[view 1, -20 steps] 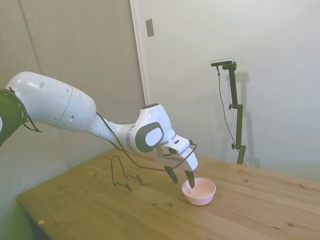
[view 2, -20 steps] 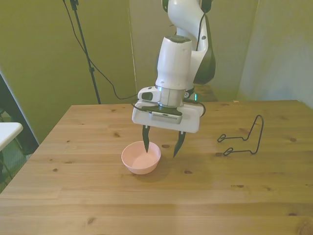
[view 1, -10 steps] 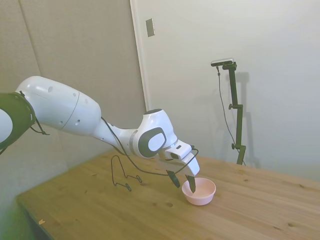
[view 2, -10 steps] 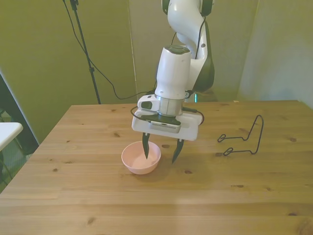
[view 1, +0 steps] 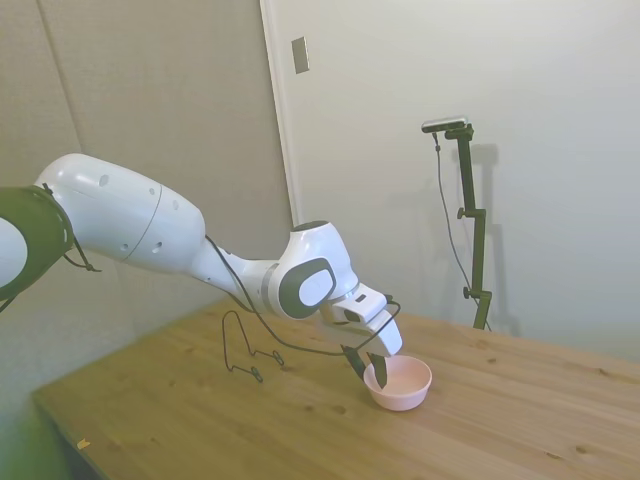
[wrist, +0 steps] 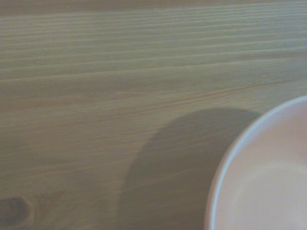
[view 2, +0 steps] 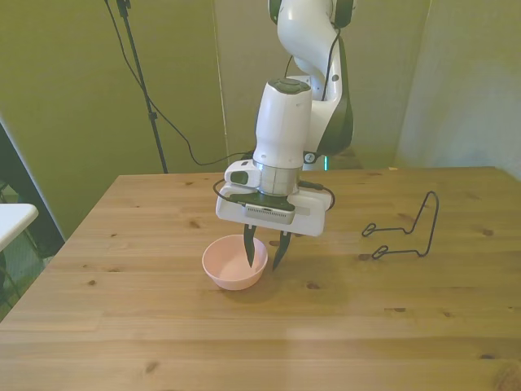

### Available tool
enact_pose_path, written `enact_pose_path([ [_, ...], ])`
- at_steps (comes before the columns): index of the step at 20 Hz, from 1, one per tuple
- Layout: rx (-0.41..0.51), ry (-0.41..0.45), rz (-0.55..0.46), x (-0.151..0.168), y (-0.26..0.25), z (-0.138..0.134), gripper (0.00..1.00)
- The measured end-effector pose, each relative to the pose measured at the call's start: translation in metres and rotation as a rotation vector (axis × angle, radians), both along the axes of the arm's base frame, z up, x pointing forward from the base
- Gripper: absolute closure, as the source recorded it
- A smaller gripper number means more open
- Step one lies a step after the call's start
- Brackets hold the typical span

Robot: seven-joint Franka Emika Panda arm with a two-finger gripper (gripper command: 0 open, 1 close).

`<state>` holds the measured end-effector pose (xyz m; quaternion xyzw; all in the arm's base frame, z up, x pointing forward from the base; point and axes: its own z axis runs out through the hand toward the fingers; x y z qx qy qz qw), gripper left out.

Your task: Load the bowl

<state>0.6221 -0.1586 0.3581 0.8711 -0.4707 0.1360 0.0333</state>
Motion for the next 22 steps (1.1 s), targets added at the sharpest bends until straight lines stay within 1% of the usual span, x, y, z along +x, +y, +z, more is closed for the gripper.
enact_pose_path([
  [4, 0.023, -0.005, -0.014, 0.000, 0.000, -0.001, 1.00],
  [8, 0.026, -0.010, -0.011, 0.002, 0.002, 0.001, 1.00],
  [13, 0.028, -0.028, 0.009, 0.005, 0.010, 0.012, 1.00],
  [15, 0.056, -0.045, 0.025, 0.007, 0.025, 0.022, 1.00],
  [17, 0.103, -0.063, 0.061, 0.007, 0.048, 0.037, 1.00],
  [22, 0.226, -0.085, 0.174, -0.009, 0.116, 0.090, 1.00],
])
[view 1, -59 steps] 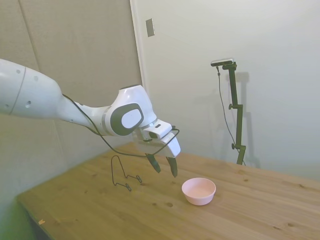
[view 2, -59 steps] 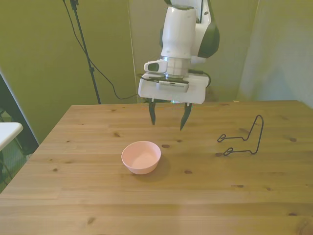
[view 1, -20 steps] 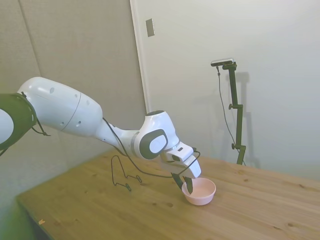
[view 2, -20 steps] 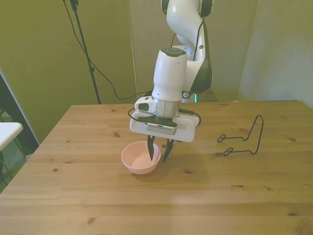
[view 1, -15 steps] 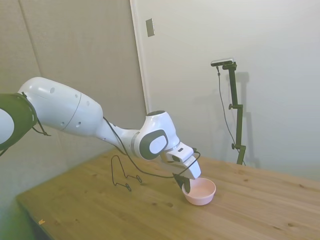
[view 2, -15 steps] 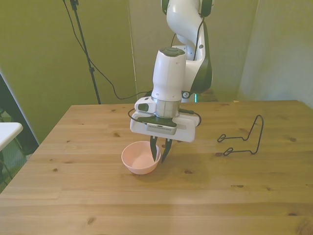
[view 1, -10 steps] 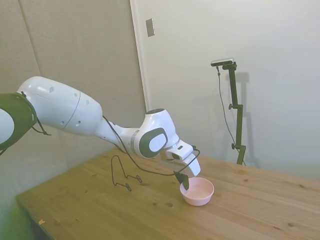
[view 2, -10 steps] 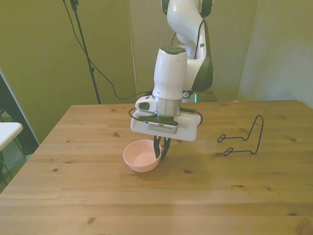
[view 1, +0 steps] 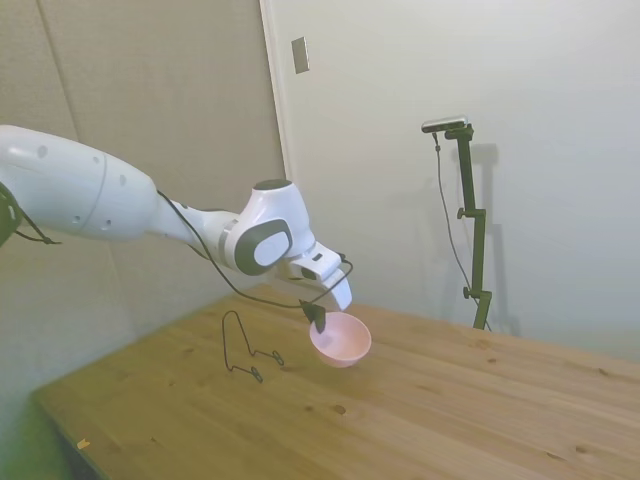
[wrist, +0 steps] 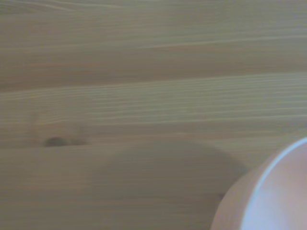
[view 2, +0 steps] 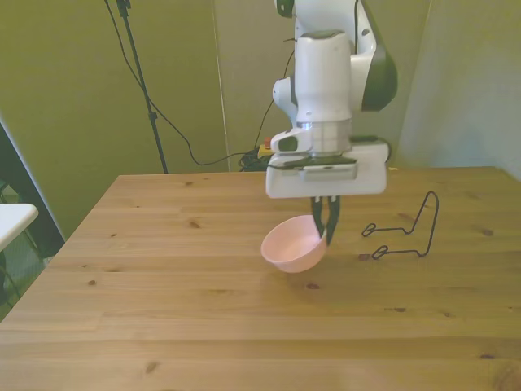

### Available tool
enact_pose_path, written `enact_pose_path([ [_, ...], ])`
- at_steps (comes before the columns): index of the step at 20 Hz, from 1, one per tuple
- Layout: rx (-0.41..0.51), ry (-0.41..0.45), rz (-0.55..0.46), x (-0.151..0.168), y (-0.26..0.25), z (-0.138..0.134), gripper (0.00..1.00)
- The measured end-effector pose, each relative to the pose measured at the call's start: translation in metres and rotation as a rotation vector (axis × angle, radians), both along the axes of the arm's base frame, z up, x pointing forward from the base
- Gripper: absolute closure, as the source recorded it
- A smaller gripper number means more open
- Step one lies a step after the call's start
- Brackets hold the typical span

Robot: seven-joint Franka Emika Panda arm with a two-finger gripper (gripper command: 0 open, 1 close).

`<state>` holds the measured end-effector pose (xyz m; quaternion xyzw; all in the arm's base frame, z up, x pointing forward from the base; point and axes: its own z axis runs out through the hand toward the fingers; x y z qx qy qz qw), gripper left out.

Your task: Load the bowl

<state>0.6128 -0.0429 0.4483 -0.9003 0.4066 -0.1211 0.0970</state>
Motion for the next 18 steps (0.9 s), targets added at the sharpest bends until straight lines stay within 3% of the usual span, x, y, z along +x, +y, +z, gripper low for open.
enact_pose_path([
  [5, 0.081, 0.002, 0.117, -0.027, 0.073, 0.023, 1.00],
  [6, 0.087, 0.006, 0.153, -0.045, 0.095, 0.028, 1.00],
  [18, 0.324, -0.124, 0.275, -0.086, 0.072, 0.013, 1.00],
])
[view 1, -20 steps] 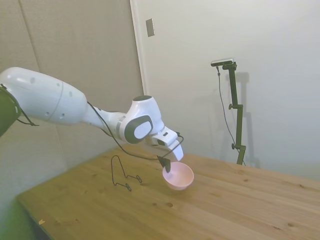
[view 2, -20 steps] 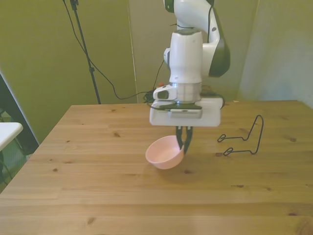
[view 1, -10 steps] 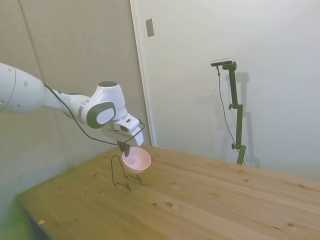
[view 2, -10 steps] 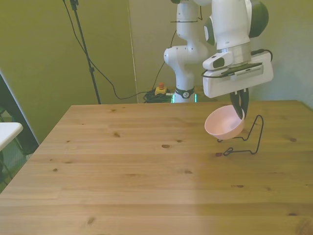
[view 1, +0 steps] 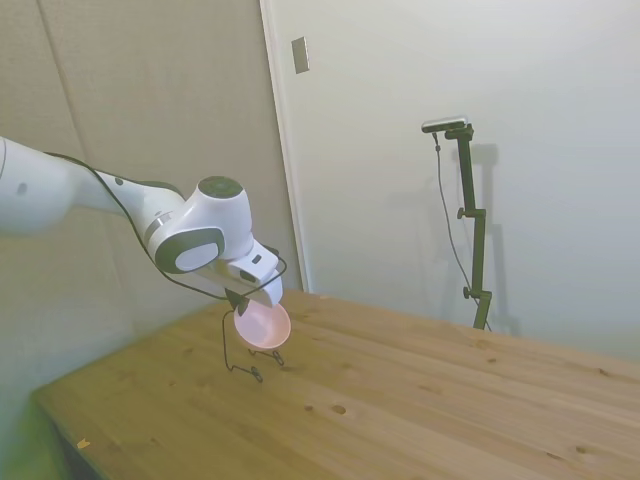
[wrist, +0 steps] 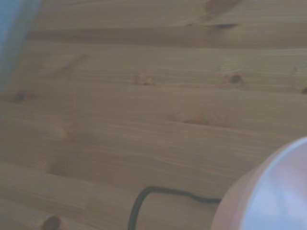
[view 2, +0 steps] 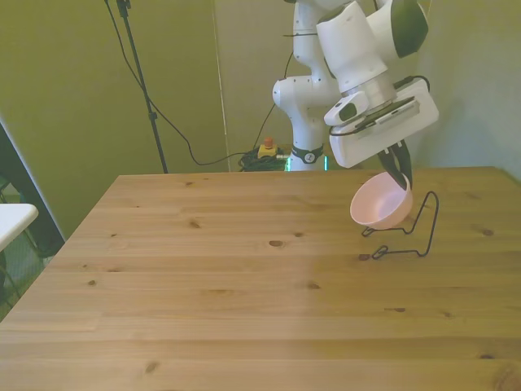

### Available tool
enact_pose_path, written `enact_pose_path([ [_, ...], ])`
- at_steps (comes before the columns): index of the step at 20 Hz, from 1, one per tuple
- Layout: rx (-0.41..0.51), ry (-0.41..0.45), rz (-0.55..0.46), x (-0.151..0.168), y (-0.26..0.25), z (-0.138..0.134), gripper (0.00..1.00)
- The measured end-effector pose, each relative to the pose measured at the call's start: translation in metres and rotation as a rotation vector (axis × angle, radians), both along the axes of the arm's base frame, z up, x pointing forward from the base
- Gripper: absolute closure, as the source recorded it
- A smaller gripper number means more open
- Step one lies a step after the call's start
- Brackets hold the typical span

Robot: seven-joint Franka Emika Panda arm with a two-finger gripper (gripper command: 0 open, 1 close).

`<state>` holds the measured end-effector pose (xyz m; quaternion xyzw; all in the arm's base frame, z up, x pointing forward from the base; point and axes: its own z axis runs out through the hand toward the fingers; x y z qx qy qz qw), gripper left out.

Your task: Load the bowl

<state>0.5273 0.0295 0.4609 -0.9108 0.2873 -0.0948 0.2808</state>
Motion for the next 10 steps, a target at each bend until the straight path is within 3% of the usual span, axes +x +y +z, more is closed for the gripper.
enact_pose_path([
  [10, 0.146, -0.105, 0.077, -0.008, -0.006, -0.027, 1.00],
])
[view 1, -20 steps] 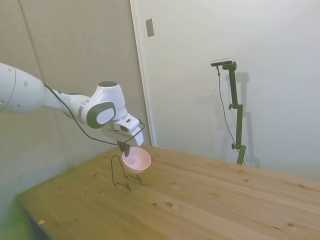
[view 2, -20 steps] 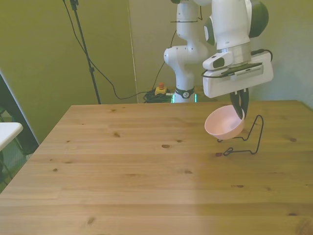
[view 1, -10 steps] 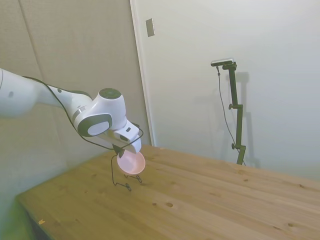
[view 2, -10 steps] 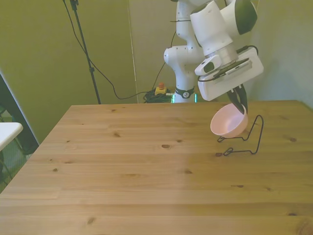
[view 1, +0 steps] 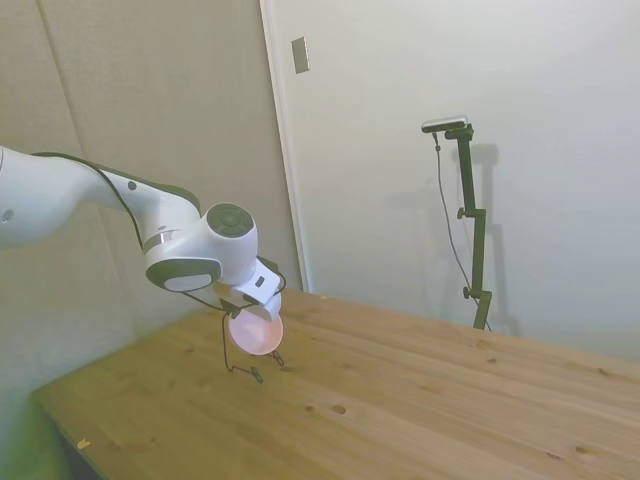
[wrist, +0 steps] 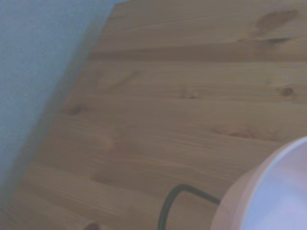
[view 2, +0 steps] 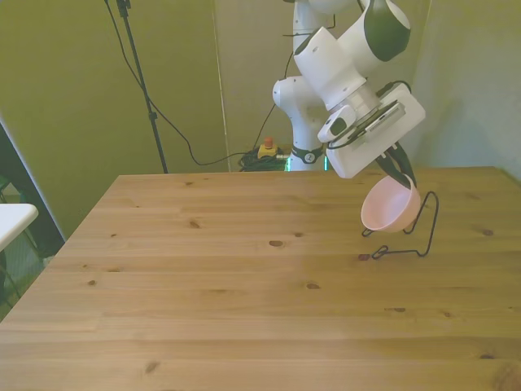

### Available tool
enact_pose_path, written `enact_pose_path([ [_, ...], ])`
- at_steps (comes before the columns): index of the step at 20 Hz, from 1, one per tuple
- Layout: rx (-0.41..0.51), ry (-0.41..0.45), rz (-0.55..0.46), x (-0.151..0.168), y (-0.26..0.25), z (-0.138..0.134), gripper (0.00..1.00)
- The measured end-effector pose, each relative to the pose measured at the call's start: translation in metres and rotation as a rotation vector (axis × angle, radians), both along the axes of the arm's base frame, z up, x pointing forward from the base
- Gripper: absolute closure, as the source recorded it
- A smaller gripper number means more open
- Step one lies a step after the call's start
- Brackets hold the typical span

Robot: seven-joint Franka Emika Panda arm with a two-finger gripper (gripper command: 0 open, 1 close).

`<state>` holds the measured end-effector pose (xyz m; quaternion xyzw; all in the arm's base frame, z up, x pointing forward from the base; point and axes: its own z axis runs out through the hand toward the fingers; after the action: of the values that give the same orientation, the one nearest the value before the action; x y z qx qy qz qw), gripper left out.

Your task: Load the bowl

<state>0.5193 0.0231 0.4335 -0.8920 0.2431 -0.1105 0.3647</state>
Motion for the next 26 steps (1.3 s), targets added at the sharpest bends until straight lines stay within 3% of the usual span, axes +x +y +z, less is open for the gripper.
enact_pose_path([
  [26, 0.093, -0.096, 0.156, -0.001, 0.006, -0.044, 1.00],
])
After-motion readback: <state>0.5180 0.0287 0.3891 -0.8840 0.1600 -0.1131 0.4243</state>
